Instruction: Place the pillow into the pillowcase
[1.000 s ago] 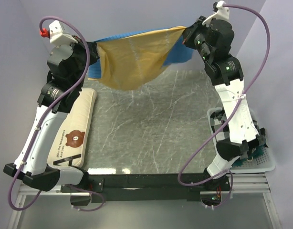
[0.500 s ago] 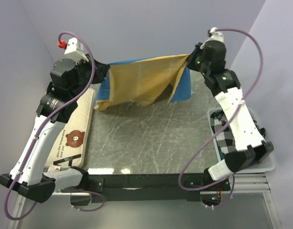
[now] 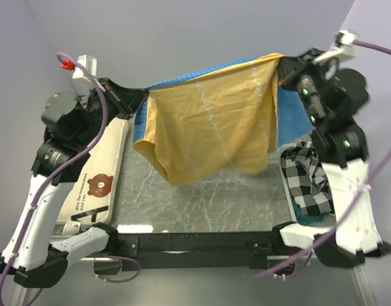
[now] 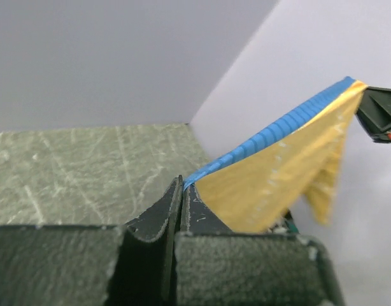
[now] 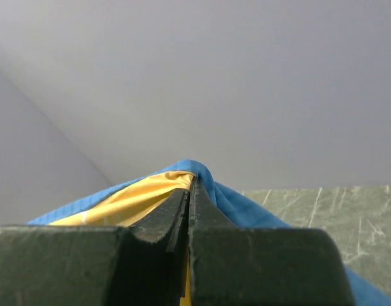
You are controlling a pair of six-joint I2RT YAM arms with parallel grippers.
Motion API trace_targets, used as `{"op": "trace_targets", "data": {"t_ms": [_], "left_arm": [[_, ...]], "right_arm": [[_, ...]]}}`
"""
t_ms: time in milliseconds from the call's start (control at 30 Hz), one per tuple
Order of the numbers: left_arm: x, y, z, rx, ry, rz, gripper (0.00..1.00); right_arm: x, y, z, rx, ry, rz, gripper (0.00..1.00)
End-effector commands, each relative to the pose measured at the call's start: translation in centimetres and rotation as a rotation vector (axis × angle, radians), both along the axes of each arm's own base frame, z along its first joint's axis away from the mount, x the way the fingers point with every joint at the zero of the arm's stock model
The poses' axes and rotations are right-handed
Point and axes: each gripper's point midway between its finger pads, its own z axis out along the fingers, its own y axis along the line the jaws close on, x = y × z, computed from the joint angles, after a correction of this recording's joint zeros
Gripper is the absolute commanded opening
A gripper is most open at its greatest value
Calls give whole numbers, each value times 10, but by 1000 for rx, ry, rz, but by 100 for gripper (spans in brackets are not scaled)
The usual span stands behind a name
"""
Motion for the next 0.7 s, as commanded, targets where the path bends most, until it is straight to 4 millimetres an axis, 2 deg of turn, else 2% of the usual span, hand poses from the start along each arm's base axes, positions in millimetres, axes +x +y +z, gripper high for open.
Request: {"op": "trace_targets", "data": {"t_ms": [0, 33, 67, 100, 133, 167, 200, 233, 267, 300, 333, 367, 400, 433, 467, 500, 533, 567, 600, 633, 667], "left_arm": [[73, 29, -92, 14, 268, 291, 1], [84, 26, -112, 8, 310, 294, 1], [95, 20, -149, 21, 376, 294, 1], [110, 12, -177, 8, 434, 295, 1], [126, 11, -188, -17, 437, 316, 1], [136, 10, -214, -13, 488, 326, 1], [155, 7, -249, -2, 565, 344, 1], [169, 13, -263, -9, 591, 372, 1], [182, 17, -269, -17, 609, 391, 1], [197, 19, -297, 1, 666, 401, 1], [207, 30, -305, -6, 686, 420, 1], [217, 31, -301, -17, 688, 407, 2], [224, 35, -315, -10, 721, 401, 7], [229, 46, -316, -22, 729, 412, 13], [231, 48, -314, -28, 734, 401, 18], [232, 53, -310, -22, 724, 405, 42], [232, 60, -309, -21, 723, 419, 58], [230, 64, -301, -20, 712, 425, 71], [227, 65, -296, -8, 704, 420, 81], [227, 67, -289, -4, 691, 427, 85], [219, 66, -280, 2, 683, 416, 87]], "right_arm": [[96, -14, -51, -82, 85, -130, 0], [129, -2, -87, -107, 157, -99, 0], [146, 10, -105, -116, 180, -53, 0], [164, 18, -117, -123, 192, -36, 0], [201, 26, -167, -150, 287, -26, 0], [219, 32, -189, -160, 329, -19, 0], [232, 40, -176, -158, 318, 12, 3], [266, 51, -237, -183, 433, 38, 10], [277, 58, -248, -180, 466, 55, 23], [279, 65, -217, -162, 435, 86, 53], [291, 74, -247, -164, 488, 114, 66], [286, 80, -242, -164, 493, 131, 74], [286, 79, -250, -177, 510, 105, 85], [273, 77, -226, -180, 474, 90, 89], [267, 77, -261, -207, 532, 82, 95], [259, 69, -259, -204, 531, 44, 98], [239, 63, -225, -180, 474, 33, 100], [229, 57, -248, -175, 524, 15, 100], [211, 51, -227, -158, 497, 3, 100], [202, 48, -226, -148, 503, -5, 100], [193, 47, -249, -158, 548, -5, 100]]}}
